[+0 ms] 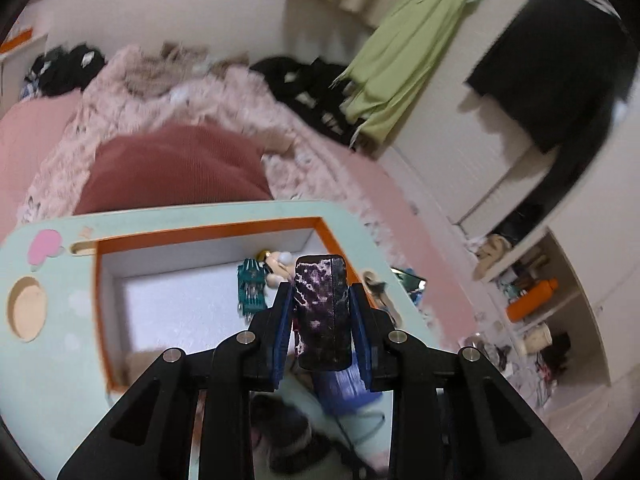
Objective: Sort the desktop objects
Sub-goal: 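Reach into the orange box and grasp the black-and-red patterned pouch with the left tool, then lift the patterned pouch out and set it on the table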
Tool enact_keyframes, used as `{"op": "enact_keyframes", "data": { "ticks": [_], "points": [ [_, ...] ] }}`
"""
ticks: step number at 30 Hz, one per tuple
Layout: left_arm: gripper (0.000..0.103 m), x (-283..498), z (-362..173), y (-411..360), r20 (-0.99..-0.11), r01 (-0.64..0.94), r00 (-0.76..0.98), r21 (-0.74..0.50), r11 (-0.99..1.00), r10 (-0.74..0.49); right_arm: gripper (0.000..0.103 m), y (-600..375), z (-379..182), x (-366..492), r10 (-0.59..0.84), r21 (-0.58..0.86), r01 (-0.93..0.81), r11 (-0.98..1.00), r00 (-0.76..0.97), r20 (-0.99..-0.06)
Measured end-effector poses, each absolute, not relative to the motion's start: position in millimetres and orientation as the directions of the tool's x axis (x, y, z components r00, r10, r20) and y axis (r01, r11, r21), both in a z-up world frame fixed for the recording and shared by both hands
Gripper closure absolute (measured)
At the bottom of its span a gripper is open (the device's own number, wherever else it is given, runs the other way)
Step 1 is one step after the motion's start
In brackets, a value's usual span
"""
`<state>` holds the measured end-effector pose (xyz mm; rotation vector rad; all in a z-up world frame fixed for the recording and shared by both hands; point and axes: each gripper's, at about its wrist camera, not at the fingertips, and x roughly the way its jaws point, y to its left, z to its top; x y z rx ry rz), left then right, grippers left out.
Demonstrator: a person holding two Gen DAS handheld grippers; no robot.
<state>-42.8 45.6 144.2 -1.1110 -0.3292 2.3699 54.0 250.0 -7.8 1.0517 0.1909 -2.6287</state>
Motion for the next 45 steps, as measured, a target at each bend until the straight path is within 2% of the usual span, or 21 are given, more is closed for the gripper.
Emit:
{"op": "enact_keyframes", "data": {
  "ticks": [6, 13, 16, 19, 21, 22, 27, 34, 35, 38, 41, 45],
  "points": [
    [0.074, 0, 110, 14, -0.691, -0.290, -0.521, -0.409, -0.865, 0.501, 0.000, 250, -8, 54, -0.229, -0.011, 0.326, -0.945, -0.686, -0.691],
    [0.072, 2, 65, 31, -0.744, -0.286, -0.481, -0.366, -0.885, 0.463, 0.000, 250, -8, 55, -0.229, -0.010, 0.325, -0.946, -0.687, -0.690],
    [0.065, 4, 63, 31, -0.726, -0.278, -0.501, -0.380, -0.882, 0.471, 0.000, 249, -8, 55, -0.229, -0.010, 0.325, -0.946, -0.687, -0.690],
    [0.050, 18, 74, 21, -0.676, -0.297, -0.547, -0.396, -0.869, 0.495, 0.000, 249, -8, 55, -0.228, -0.010, 0.324, -0.946, -0.687, -0.690],
    [0.023, 36, 86, 9, -0.648, -0.292, -0.607, -0.357, -0.887, 0.461, 0.000, 249, -8, 56, -0.228, -0.009, 0.324, -0.946, -0.687, -0.690],
    [0.020, 43, 88, 4, -0.644, -0.280, -0.628, -0.337, -0.899, 0.437, 0.000, 249, -8, 55, -0.228, -0.009, 0.324, -0.946, -0.687, -0.690],
    [0.019, 71, 74, -13, -0.719, -0.202, -0.642, -0.176, -0.963, 0.266, 0.000, 250, -9, 56, -0.228, -0.009, 0.324, -0.946, -0.687, -0.689],
    [0.019, 90, 36, 8, -0.779, -0.280, -0.600, -0.010, -0.960, 0.183, 0.000, 250, -8, 56, -0.229, -0.009, 0.323, -0.946, -0.688, -0.689],
    [0.019, 86, 28, 12, -0.799, -0.286, -0.576, -0.005, -0.958, 0.176, 0.000, 250, -8, 56, -0.229, -0.009, 0.323, -0.946, -0.688, -0.689],
    [0.007, 77, 25, 8, -0.814, -0.254, -0.552, -0.038, -0.966, 0.178, 0.000, 251, -9, 55, -0.228, -0.008, 0.323, -0.946, -0.687, -0.689],
    [0.000, 72, 22, 6, -0.820, -0.219, -0.552, -0.030, -0.975, 0.150, 0.000, 251, -9, 55, -0.229, -0.008, 0.323, -0.946, -0.688, -0.689],
    [0.000, 74, 19, 8, -0.811, -0.204, -0.569, -0.024, -0.979, 0.139, 0.000, 251, -9, 55, -0.229, -0.008, 0.322, -0.947, -0.688, -0.689]
  ]
}}
